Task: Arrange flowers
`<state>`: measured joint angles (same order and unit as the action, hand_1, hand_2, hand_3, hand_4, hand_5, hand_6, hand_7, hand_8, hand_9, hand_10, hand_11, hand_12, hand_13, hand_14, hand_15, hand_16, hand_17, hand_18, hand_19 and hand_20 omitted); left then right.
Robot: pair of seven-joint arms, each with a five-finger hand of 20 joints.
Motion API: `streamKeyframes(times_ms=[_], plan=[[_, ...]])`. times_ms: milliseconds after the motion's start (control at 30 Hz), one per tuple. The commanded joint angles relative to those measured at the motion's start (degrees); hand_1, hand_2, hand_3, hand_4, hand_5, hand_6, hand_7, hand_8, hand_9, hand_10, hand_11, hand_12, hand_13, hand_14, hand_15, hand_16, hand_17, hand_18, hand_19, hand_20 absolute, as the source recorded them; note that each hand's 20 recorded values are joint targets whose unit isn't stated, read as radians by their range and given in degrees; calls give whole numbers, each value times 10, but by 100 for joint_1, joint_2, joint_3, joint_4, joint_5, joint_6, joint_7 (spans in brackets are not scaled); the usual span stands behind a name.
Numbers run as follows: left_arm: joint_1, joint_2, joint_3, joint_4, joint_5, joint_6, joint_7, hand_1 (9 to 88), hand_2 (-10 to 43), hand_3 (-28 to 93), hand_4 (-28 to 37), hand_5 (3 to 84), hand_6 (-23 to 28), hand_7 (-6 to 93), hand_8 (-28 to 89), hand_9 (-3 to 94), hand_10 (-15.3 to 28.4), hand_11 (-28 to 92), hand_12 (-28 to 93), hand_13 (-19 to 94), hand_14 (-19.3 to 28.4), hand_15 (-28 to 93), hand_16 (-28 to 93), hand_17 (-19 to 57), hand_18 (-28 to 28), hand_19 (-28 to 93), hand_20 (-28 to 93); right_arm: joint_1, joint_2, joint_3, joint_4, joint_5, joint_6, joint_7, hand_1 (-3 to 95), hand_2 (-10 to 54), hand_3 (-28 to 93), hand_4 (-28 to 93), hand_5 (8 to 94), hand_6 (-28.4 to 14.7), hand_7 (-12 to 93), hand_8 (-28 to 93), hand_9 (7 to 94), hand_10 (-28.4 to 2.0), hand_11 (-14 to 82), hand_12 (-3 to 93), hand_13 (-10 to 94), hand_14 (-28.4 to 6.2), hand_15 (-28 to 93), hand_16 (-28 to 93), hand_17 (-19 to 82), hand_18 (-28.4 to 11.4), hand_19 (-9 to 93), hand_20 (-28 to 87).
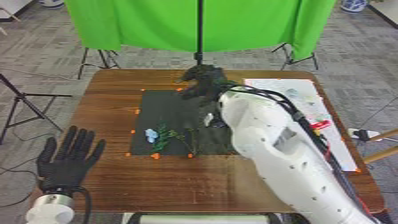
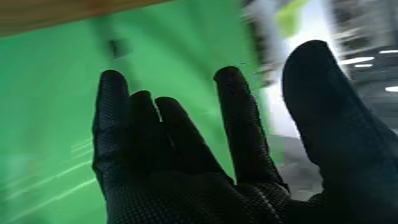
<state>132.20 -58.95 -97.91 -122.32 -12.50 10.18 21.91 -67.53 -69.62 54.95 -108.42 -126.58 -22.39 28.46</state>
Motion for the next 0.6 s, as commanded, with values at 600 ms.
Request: streamKeyframes(times_ms=[600], plan=[[-192,122,-126,-121,165,369,-144,294,133,734,-283,427,66,206,-117,401,153,267,126,324,153,427,-56,-47,151,389,187,-1324,1621,1623,1221,199,-14,1508,472,-94,785,-278,443,-47,149,-111,324,-206,81,116,243,-207,328,86,109,-246,626,179]])
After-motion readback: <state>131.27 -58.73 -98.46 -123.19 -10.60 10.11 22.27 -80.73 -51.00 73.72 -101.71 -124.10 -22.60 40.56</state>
